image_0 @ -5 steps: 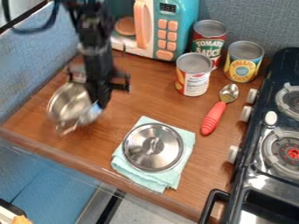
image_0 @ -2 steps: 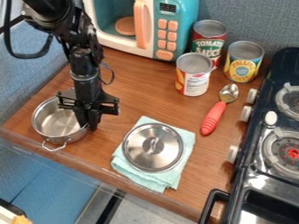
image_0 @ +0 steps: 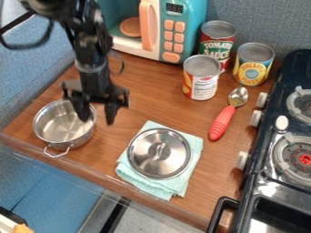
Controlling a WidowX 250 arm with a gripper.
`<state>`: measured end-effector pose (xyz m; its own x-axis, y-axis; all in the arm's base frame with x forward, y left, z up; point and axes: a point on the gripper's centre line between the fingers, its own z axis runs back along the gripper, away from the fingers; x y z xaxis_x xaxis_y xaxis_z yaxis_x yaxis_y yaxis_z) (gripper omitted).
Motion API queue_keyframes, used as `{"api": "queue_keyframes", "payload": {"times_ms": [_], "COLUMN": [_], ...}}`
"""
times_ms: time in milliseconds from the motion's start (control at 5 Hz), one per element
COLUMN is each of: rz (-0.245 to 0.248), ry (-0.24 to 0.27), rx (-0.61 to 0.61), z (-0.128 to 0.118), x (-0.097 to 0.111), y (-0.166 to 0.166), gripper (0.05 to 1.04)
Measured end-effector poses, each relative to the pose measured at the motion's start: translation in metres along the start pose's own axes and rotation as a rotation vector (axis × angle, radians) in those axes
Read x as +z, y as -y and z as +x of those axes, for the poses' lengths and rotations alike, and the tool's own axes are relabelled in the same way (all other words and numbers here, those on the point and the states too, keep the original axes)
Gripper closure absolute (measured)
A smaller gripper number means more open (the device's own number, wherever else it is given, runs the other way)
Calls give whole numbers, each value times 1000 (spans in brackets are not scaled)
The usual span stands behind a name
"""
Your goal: Moved the silver pot to the bottom left of the table
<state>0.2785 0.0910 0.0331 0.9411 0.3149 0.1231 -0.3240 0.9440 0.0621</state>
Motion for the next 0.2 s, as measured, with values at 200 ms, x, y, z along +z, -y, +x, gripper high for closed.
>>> {"api": "queue_keyframes", "payload": {"times_ms": [200], "rz": [-21], "ry": [39], "rx": [-43], "z": [-2], "x": [23], "y": [7], "gripper": [77]}}
